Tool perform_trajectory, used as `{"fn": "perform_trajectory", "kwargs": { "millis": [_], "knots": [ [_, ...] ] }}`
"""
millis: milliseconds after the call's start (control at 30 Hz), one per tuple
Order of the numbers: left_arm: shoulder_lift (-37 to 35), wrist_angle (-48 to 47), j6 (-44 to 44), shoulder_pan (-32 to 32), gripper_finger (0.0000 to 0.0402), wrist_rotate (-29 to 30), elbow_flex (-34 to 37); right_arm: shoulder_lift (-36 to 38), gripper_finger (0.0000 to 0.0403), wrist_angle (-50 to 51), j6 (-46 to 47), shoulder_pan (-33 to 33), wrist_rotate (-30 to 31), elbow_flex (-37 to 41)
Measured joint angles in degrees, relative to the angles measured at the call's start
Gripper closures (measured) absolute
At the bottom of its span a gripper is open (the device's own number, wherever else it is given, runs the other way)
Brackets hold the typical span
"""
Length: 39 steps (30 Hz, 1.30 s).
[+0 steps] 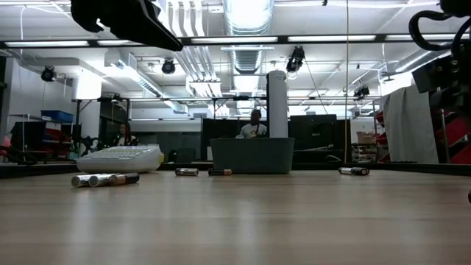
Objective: Sort batteries
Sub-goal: Put the brown battery into the green bin
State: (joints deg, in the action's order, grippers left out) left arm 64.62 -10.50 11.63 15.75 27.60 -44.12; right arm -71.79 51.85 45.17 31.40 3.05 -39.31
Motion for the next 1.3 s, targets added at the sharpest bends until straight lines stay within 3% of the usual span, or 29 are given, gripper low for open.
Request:
{"fn": "perform_trajectory", "kwargs": {
  "millis": [767,1300],
  "knots": [
    [0.0,0.0,-0.2,0.0,0.0287,-0.1,0.0,0.0,0.0234,-7.9,1.3,0.0,0.0,7.3],
    [0.0,0.0,-0.2,0.0,0.0287,-0.2,0.0,0.1,0.0298,-10.8,0.6,0.0,2.2,9.4]
  ]
}}
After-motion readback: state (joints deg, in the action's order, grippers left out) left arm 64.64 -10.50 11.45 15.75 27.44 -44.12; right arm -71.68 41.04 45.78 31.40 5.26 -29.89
